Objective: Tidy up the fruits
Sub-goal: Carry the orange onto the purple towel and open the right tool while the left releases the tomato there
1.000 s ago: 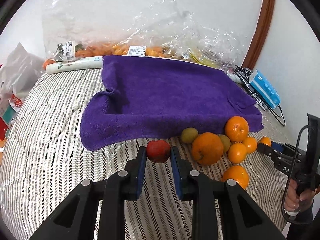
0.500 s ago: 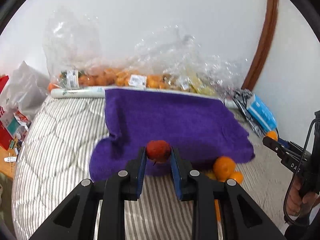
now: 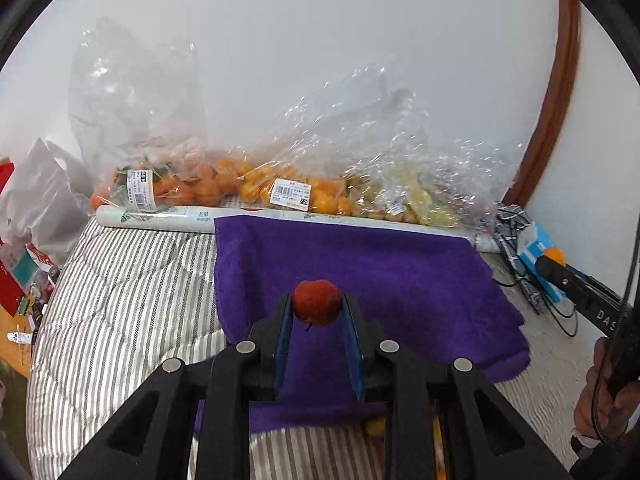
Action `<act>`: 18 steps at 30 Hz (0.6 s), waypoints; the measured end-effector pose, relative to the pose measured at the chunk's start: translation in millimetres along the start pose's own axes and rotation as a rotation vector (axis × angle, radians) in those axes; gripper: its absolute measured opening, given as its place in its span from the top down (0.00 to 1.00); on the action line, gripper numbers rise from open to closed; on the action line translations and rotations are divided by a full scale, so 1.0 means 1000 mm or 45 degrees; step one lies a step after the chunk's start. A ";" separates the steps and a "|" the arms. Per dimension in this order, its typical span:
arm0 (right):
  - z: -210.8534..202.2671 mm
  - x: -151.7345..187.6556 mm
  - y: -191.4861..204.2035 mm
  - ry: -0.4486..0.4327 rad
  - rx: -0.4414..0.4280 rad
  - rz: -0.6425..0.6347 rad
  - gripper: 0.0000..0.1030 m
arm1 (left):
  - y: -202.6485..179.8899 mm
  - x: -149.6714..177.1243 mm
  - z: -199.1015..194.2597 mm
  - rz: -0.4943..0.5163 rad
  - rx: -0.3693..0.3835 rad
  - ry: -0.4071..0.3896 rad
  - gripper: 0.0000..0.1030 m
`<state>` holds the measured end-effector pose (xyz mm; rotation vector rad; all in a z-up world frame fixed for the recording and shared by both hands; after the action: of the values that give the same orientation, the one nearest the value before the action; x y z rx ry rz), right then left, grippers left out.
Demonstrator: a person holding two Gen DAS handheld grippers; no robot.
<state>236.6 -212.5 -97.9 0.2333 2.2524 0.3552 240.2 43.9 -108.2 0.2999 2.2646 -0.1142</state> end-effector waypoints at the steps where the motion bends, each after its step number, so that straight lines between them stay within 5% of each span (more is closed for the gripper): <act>1: 0.005 0.000 0.000 0.003 -0.007 0.002 0.67 | 0.000 0.000 0.005 0.001 0.000 0.006 0.77; 18: 0.071 0.028 -0.020 0.131 0.089 0.015 0.67 | 0.002 0.021 0.062 -0.014 0.068 0.147 0.77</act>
<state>271.9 -211.1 -169.2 0.2709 2.3683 0.3010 273.2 38.0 -164.9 0.3297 2.3809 -0.1678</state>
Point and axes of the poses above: each gripper's, at about its wrist camera, not at the fingertips, and z roughly the way its jaws point, y to its left, x to its underside, the point moved 2 cm from there along z, roughly the way its jaws point, and after that the axes turned 14 degrees about z, right-handed, at the moved point
